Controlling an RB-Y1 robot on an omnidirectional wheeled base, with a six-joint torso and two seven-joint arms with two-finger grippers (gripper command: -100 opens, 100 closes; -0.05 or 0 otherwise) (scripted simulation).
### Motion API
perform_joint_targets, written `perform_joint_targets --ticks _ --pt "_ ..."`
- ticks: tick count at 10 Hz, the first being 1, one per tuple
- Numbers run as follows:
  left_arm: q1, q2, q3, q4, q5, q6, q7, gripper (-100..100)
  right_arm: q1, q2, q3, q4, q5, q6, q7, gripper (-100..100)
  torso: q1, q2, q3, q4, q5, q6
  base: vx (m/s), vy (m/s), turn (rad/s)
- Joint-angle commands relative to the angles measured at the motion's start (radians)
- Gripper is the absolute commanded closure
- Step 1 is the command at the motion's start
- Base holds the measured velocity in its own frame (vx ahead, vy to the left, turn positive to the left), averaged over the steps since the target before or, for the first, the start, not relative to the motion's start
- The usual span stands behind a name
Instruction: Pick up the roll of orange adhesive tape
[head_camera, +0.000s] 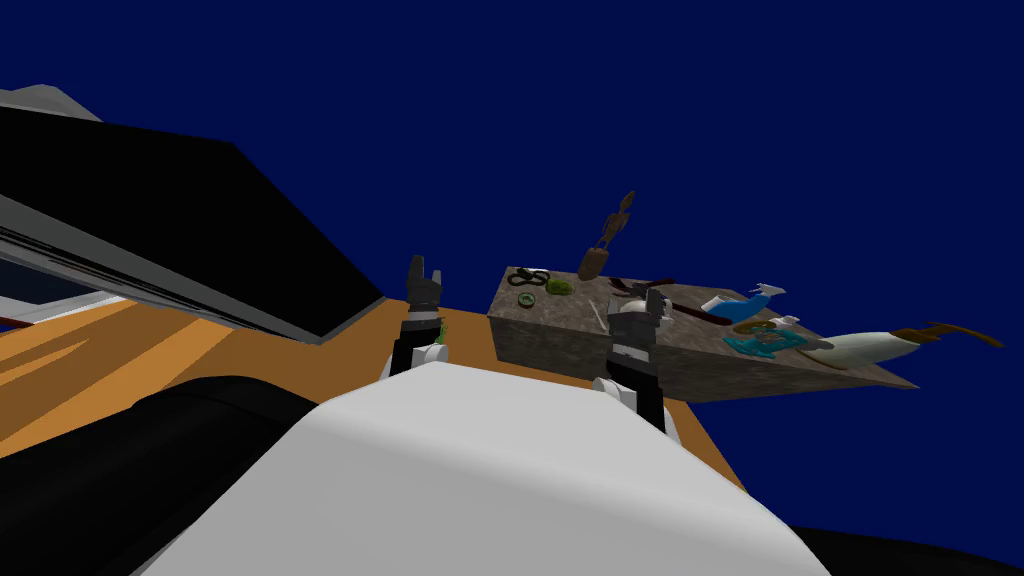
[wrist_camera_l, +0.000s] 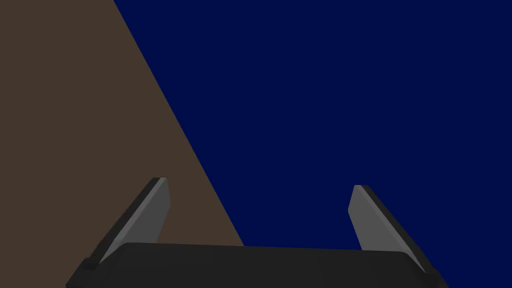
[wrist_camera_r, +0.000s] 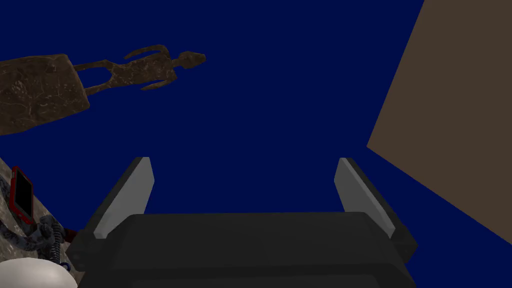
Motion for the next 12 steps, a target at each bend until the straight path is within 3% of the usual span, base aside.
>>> perform_joint_targets --ticks 1,4,8,9,12 --pt "0.000 0.000 0.000 0.000 0.000 0.000 0.000 0 0.000 -0.046 0.025 0.013 0.012 -0.012 0.004 -100 0.000 0.000 0.000 0.000 0.000 0.000 0.016 0.043 0.018" --pt "0.000 0.000 0.000 0.000 0.000 0.000 0.000 0 0.001 -0.104 0.084 0.050 0.041 -0.038 0.017 -100 0.005 -0.001 -0.001 0.000 0.001 0.000 0.022 0.080 0.021" --pt "0.000 0.000 0.000 0.000 0.000 0.000 0.000 0 0.001 -0.191 0.197 0.144 0.102 -0.086 0.047 -100 0.009 0.000 0.000 0.000 0.002 0.000 -0.002 0.125 0.029" --pt "0.000 0.000 0.000 0.000 0.000 0.000 0.000 0 0.001 -0.191 0.206 0.144 0.102 -0.086 0.047 -100 0.010 0.001 0.000 0.000 0.002 0.000 -0.012 0.101 0.004" --pt "0.000 0.000 0.000 0.000 0.000 0.000 0.000 0 -0.001 -0.272 0.314 0.235 0.159 -0.126 0.080 -100 0.008 0.003 0.002 0.001 0.002 0.000 -0.046 0.124 0.049"
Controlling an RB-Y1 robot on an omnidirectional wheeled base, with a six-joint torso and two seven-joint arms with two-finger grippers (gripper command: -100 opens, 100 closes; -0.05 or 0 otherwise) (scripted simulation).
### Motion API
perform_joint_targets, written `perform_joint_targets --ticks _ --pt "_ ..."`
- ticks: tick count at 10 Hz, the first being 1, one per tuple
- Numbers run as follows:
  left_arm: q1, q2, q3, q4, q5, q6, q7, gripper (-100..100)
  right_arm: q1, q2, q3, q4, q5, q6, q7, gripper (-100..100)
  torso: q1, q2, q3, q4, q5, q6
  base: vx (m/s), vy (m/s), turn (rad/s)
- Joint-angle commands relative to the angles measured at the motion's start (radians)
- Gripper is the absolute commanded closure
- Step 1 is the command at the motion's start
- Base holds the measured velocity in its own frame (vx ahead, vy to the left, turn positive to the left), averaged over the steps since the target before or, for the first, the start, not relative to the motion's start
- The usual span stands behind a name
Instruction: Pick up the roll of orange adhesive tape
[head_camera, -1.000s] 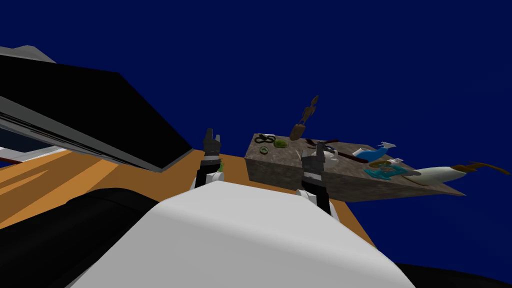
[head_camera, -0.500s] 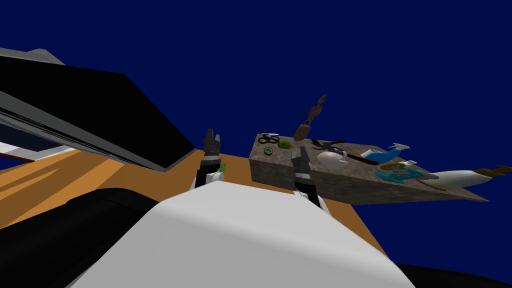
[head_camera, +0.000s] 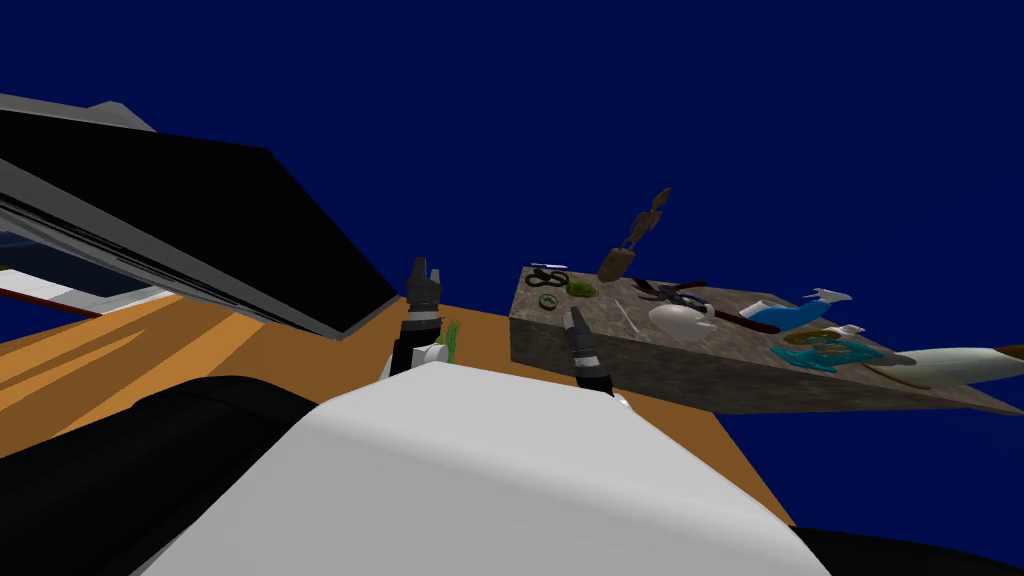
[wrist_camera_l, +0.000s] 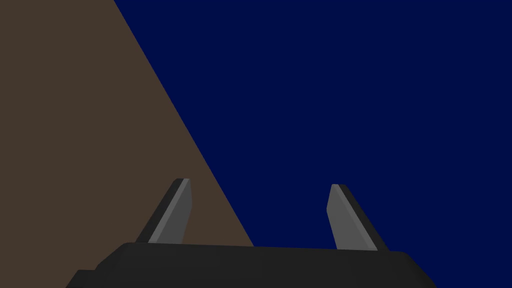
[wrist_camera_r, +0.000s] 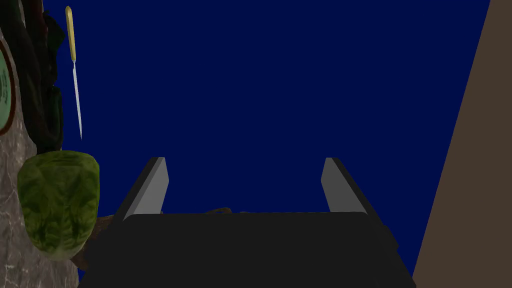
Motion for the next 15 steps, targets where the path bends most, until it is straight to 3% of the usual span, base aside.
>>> perform_joint_targets --ticks 1,2,3,4,6,7,8,9,10,11,12,13,14,15 --pt "0.000 0.000 0.000 0.000 0.000 0.000 0.000 0 -0.002 -0.050 0.050 0.050 0.032 -0.015 0.020 -100 0.000 0.000 0.000 0.000 0.000 0.000 -0.036 0.199 0.083" --pt "0.000 0.000 0.000 0.000 0.000 0.000 0.000 0 -0.002 -0.061 0.065 0.060 0.032 -0.015 0.020 -100 0.002 -0.001 0.000 0.000 0.001 0.000 -0.023 0.140 0.022" --pt "0.000 0.000 0.000 0.000 0.000 0.000 0.000 0 -0.004 -0.099 0.104 0.096 0.053 -0.027 0.034 -100 -0.001 -0.002 -0.001 0.000 0.000 0.000 -0.025 0.118 0.066" --pt "0.000 0.000 0.000 0.000 0.000 0.000 0.000 0 -0.004 -0.100 0.105 0.101 0.053 -0.027 0.034 -100 -0.002 -0.002 -0.001 0.000 0.000 0.000 -0.014 0.079 0.033" --pt "0.000 0.000 0.000 0.000 0.000 0.000 0.000 0 -0.012 -0.172 0.174 0.168 0.094 -0.052 0.065 -100 -0.005 -0.002 -0.001 0.000 -0.001 0.000 -0.019 0.120 0.107" --pt "0.000 0.000 0.000 0.000 0.000 0.000 0.000 0 -0.012 -0.189 0.182 0.189 0.094 -0.052 0.065 -100 -0.002 -0.002 -0.001 0.000 0.000 0.000 -0.014 0.109 0.041" --pt "0.000 0.000 0.000 0.000 0.000 0.000 0.000 0 -0.017 -0.221 0.220 0.233 0.115 -0.063 0.082 -100 -0.003 -0.002 -0.001 0.000 0.000 0.000 -0.024 0.135 0.092" --pt "0.000 0.000 0.000 0.000 0.000 0.000 0.000 0 -0.017 -0.238 0.220 0.235 0.115 -0.063 0.082 -100 -0.002 -0.002 -0.001 0.000 0.000 0.000 -0.015 0.108 0.039" --pt "0.000 0.000 0.000 0.000 0.000 0.000 0.000 0 -0.022 -0.263 0.258 0.283 0.136 -0.074 0.100 -100 -0.004 -0.002 -0.001 0.000 0.000 0.000 -0.026 0.100 0.144" --pt "0.000 0.000 0.000 0.000 0.000 0.000 0.000 0 -0.022 -0.288 0.258 0.283 0.136 -0.074 0.100 -100 -0.004 -0.002 -0.001 0.000 -0.001 0.000 -0.021 0.080 0.043" --pt "0.000 0.000 0.000 0.000 0.000 0.000 0.000 0 -0.028 -0.315 0.294 0.332 0.156 -0.083 0.119 -100 -0.006 -0.002 -0.001 0.000 -0.001 0.001 -0.004 0.104 0.087" --pt "0.000 0.000 0.000 0.000 0.000 0.000 0.000 0 -0.028 -0.347 0.294 0.332 0.156 -0.083 0.119 -100 -0.005 -0.002 -0.001 0.000 -0.001 0.000 -0.003 0.085 0.055" --pt "0.000 0.000 0.000 0.000 0.000 0.000 0.000 0 -0.034 -0.379 0.330 0.373 0.176 -0.092 0.138 -100 -0.006 -0.003 -0.001 0.000 -0.001 0.000 0.000 0.109 0.136" --pt "0.000 0.000 0.000 0.000 0.000 0.000 0.000 0 -0.034 -0.405 0.330 0.382 0.176 -0.092 0.138 -100 -0.004 -0.003 -0.002 -0.001 -0.001 0.000 -0.005 0.089 0.061"
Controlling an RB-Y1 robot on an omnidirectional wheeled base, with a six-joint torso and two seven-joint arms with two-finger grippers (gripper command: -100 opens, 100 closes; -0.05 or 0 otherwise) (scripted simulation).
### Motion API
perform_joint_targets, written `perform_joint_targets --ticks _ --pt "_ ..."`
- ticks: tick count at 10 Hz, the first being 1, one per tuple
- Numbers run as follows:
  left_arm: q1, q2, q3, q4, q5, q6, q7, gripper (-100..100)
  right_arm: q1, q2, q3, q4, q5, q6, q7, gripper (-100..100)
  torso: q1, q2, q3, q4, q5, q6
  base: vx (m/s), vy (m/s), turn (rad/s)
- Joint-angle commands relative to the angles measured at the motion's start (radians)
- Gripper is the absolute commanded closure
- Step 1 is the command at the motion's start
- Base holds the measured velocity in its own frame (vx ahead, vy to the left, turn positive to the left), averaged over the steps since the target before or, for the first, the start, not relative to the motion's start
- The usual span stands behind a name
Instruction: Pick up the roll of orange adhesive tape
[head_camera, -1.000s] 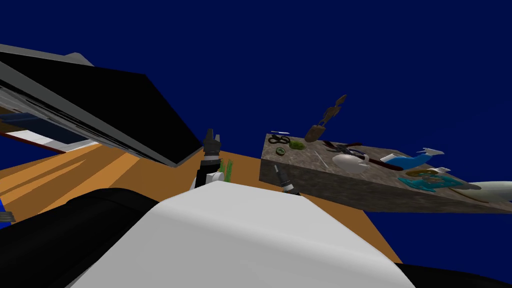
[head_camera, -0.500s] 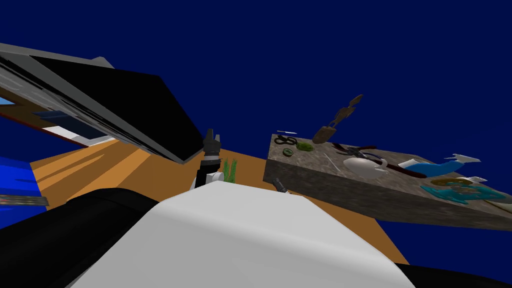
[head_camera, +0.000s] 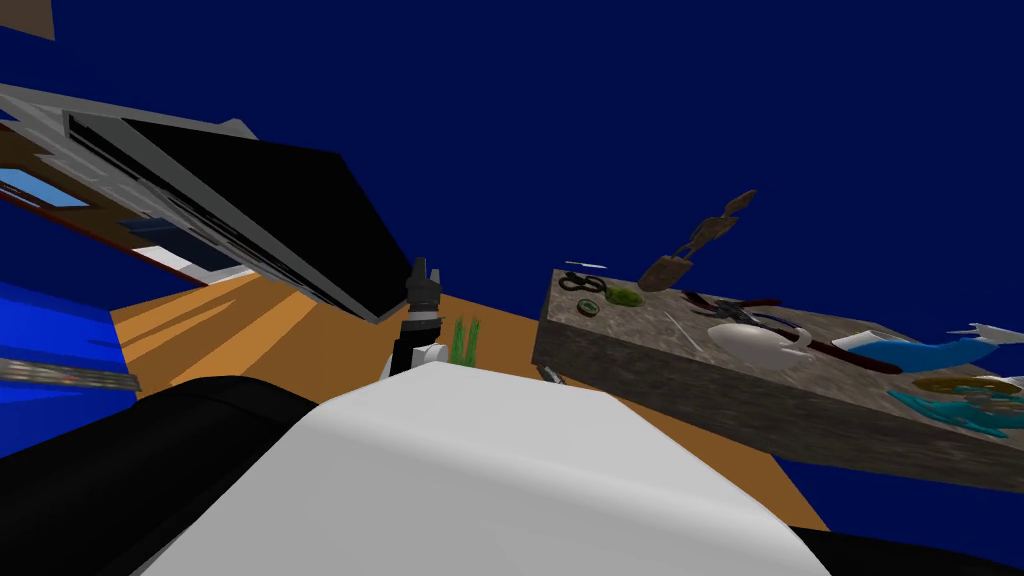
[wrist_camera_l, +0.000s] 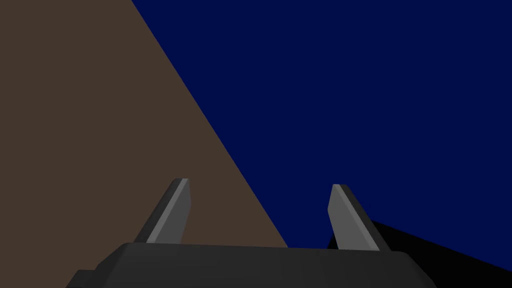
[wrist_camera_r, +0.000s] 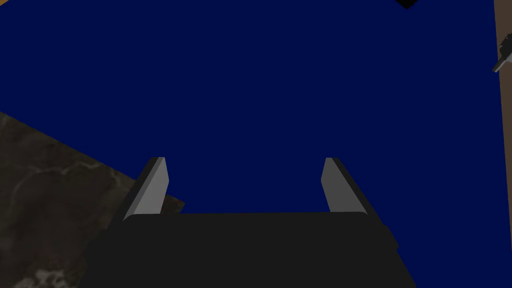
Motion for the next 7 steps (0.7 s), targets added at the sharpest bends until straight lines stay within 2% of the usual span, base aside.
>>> perform_joint_targets --ticks 1,2,3,5,6,7 --pt "0.000 0.000 0.000 0.000 0.000 0.000 0.000 0 -0.005 -0.050 0.041 0.050 0.024 -0.004 0.024 -100 0.000 0.000 0.000 0.000 0.000 0.000 -0.030 0.095 0.127" --pt "0.000 0.000 0.000 0.000 0.000 0.000 0.000 0 -0.005 -0.077 0.041 0.055 0.024 -0.004 0.024 -100 0.000 0.001 0.001 0.000 0.000 0.000 -0.009 0.085 0.067" --pt "0.000 0.000 0.000 0.000 0.000 0.000 0.000 0 -0.013 -0.101 0.074 0.106 0.043 -0.012 0.045 -100 0.000 0.001 0.000 0.000 0.000 0.000 0.001 0.077 0.078" --pt "0.000 0.000 0.000 0.000 0.000 0.000 0.000 0 -0.013 -0.139 0.074 0.106 0.043 -0.012 0.045 -100 -0.006 0.000 0.000 0.000 -0.001 0.000 0.008 -0.004 0.032" --pt "0.000 0.000 0.000 0.000 0.000 0.000 0.000 0 -0.021 -0.179 0.105 0.158 0.062 -0.018 0.066 -100 -0.006 0.000 0.000 0.000 -0.001 0.000 0.016 0.005 0.065" --pt "0.000 0.000 0.000 0.000 0.000 0.000 0.000 0 -0.021 -0.201 0.105 0.158 0.062 -0.018 0.066 -100 -0.006 -0.001 -0.001 0.000 -0.001 0.000 -0.018 0.057 0.088"
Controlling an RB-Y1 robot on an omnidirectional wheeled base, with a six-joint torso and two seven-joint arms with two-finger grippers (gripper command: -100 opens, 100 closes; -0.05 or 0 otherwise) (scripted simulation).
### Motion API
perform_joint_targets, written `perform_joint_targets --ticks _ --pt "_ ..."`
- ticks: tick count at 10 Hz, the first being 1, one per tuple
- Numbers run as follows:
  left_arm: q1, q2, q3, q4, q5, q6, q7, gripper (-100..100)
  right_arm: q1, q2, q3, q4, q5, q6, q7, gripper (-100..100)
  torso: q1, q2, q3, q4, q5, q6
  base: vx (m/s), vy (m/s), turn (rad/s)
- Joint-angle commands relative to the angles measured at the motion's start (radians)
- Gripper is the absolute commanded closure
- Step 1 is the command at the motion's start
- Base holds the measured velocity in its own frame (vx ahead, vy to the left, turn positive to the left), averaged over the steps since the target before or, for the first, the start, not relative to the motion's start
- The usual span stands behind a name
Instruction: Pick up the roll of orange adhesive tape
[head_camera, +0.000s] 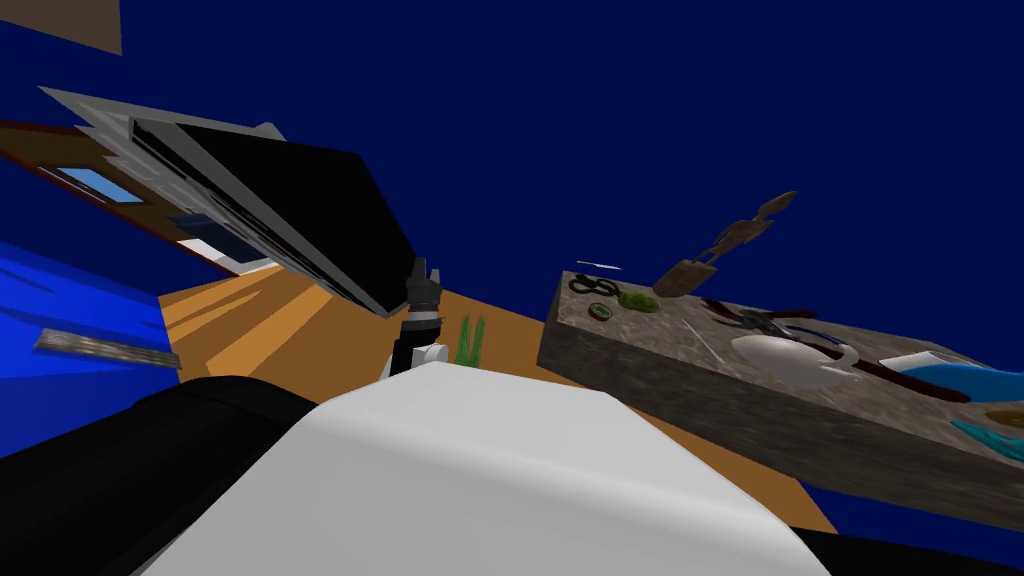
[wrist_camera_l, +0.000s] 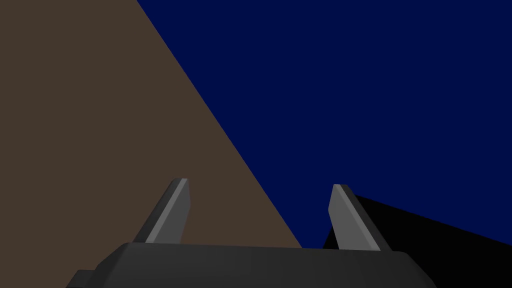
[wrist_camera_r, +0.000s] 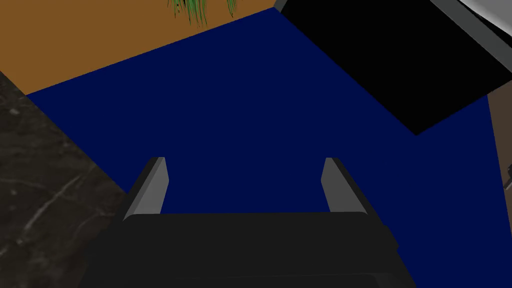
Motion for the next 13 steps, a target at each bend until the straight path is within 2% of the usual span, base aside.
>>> perform_joint_targets --ticks 1,2,3,4,5,6,7,8,9,10,11,12,13 --pt "0.000 0.000 0.000 0.000 0.000 0.000 0.000 0 -0.001 -0.050 0.032 0.050 0.020 -0.011 0.028 -100 0.000 0.000 0.000 0.000 0.000 0.000 -0.031 0.164 0.239" --pt "0.000 0.000 0.000 0.000 0.000 0.000 0.000 0 -0.001 -0.080 0.032 0.054 0.020 -0.011 0.028 -100 0.006 0.001 0.000 0.000 0.001 -0.001 -0.006 0.134 0.121" --pt "0.000 0.000 0.000 0.000 0.000 0.000 0.000 0 -0.011 -0.121 0.061 0.087 0.038 -0.015 0.050 -100 0.006 0.000 0.000 0.000 0.002 0.000 0.008 0.088 0.158" --pt "0.000 0.000 0.000 0.000 0.000 0.000 0.000 0 -0.011 -0.148 0.061 0.101 0.038 -0.015 0.050 -100 0.004 -0.001 0.000 0.000 0.001 0.000 0.004 0.079 0.096" --pt "0.000 0.000 0.000 0.000 0.000 0.000 0.000 0 -0.021 -0.182 0.088 0.133 0.055 -0.019 0.072 -100 0.002 0.000 0.000 0.000 0.001 0.000 0.013 0.013 0.059" --pt "0.000 0.000 0.000 0.000 0.000 0.000 0.000 0 -0.021 -0.213 0.088 0.157 0.055 -0.019 0.072 -100 -0.002 -0.001 0.000 0.000 0.000 0.000 0.021 0.000 0.078" --pt "0.000 0.000 0.000 0.000 0.000 0.000 0.000 0 -0.031 -0.243 0.114 0.201 0.071 -0.022 0.095 -100 -0.003 -0.001 -0.001 0.000 -0.001 0.000 0.024 0.081 0.269" --pt "0.000 0.000 0.000 0.000 0.000 0.000 0.000 0 -0.031 -0.277 0.114 0.208 0.071 -0.022 0.095 -100 0.001 -0.002 -0.001 0.000 0.000 -0.001 0.016 0.115 0.144" --pt "0.000 0.000 0.000 0.000 0.000 0.000 0.000 0 -0.031 -0.277 0.114 0.208 0.071 -0.022 0.095 -100 0.004 -0.002 -0.001 0.000 0.001 0.000 -0.016 0.098 -0.019" --pt "0.000 0.000 0.000 0.000 0.000 0.000 0.000 0 -0.042 -0.313 0.138 0.258 0.087 -0.024 0.117 -100 0.004 0.000 0.000 0.000 0.001 0.001 0.002 0.103 0.119" --pt "0.000 0.000 0.000 0.000 0.000 0.000 0.000 0 -0.042 -0.341 0.138 0.258 0.087 -0.024 0.117 -100 0.004 0.000 0.000 0.000 0.001 0.000 0.019 0.070 0.127" --pt "0.000 0.000 0.000 0.000 0.000 0.000 0.000 0 -0.053 -0.376 0.161 0.289 0.101 -0.025 0.139 -100 0.002 -0.001 0.000 0.000 0.001 0.000 0.021 0.069 0.164" --pt "0.000 0.000 0.000 0.000 0.000 0.000 0.000 0 -0.053 -0.385 0.161 0.306 0.101 -0.025 0.139 -100 0.002 -0.002 -0.001 0.000 0.000 0.000 0.026 0.082 0.127"
